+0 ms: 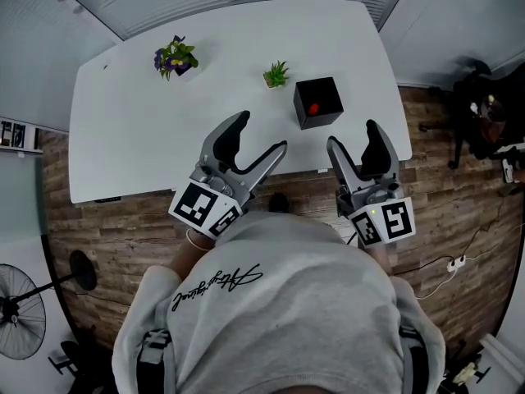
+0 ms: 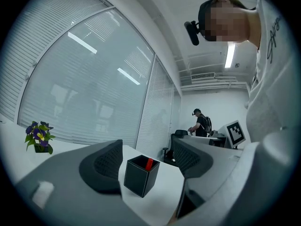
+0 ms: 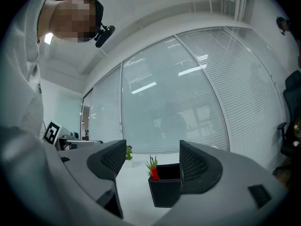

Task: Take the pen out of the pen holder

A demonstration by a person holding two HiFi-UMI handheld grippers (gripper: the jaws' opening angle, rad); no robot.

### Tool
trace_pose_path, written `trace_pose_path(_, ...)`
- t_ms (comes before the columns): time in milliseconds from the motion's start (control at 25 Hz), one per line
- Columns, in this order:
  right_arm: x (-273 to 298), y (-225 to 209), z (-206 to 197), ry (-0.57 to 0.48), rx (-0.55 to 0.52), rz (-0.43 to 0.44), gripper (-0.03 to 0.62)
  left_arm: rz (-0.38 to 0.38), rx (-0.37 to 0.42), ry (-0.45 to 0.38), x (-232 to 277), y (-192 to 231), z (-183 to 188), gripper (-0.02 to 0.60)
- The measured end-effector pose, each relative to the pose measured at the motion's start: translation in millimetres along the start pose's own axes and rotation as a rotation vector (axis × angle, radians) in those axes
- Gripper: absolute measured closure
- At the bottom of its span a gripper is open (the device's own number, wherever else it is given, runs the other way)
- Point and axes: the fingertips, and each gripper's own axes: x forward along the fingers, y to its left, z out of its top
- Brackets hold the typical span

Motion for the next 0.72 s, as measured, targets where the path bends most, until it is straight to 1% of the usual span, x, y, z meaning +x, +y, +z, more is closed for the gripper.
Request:
trace_pose_path(240,10,-1,-5,0.008,-0.008,-0.005,0.265,-0.017,-0.005,0.002,7,7,-2,0.256)
trace_pose_path(440,13,-3,-10,0.038,-0.021,0.022,0.27,-0.011,-0.012,0.012,12,4,-5,0.256)
trace_pose_path(560,16,-5,-11,0.05,-0.016,0.05,0.27,0.012,-0.001,0.017,13,5,-5,0.256)
trace_pose_path(720,21,-6,-18,0.082,-0.024,0.105,0.272,0.067,0.005,0.0,12,6,1,0.256)
